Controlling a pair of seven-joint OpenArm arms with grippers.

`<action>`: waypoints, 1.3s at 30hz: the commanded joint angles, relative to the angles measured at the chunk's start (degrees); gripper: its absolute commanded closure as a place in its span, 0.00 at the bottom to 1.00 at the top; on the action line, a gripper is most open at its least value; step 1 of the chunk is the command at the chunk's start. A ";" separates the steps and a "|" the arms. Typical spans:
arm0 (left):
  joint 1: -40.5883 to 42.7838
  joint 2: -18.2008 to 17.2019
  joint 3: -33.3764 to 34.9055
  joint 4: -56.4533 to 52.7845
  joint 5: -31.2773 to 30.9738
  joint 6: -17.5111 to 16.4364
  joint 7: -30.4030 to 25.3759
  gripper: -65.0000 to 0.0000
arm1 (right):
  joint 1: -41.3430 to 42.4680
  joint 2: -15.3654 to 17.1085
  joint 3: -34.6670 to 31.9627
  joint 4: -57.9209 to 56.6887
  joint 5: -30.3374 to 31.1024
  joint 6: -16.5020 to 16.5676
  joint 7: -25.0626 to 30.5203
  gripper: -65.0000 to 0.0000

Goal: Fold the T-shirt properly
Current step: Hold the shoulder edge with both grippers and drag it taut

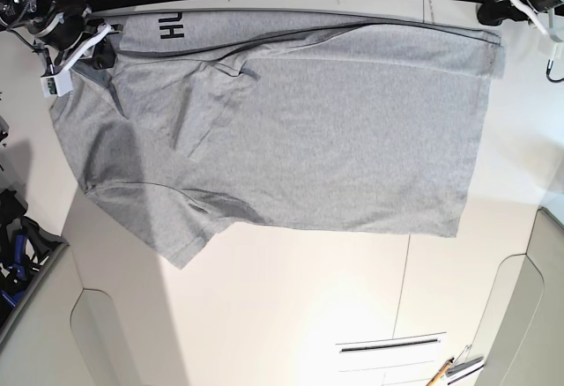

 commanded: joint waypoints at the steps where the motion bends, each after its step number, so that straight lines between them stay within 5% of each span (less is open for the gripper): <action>1: 0.11 -0.98 -0.50 0.96 -2.29 -0.12 -0.07 1.00 | 0.15 0.79 0.46 0.96 0.48 -0.15 1.25 1.00; 9: -3.91 -0.83 -0.48 8.72 -3.87 -0.12 -0.24 1.00 | 0.13 0.76 0.46 0.96 0.48 -0.15 1.33 1.00; 16: -9.20 -0.83 1.55 5.77 10.01 -0.12 -5.75 1.00 | 0.13 0.76 0.46 0.96 0.50 -0.17 1.64 1.00; 24: -4.57 -0.83 4.57 2.51 10.32 -0.12 -1.42 1.00 | 0.13 0.76 0.46 0.96 0.46 -0.17 1.73 1.00; 39: -0.20 -0.85 4.44 3.17 7.34 -0.12 -2.38 1.00 | 0.28 0.79 0.46 1.27 1.36 -0.17 1.70 1.00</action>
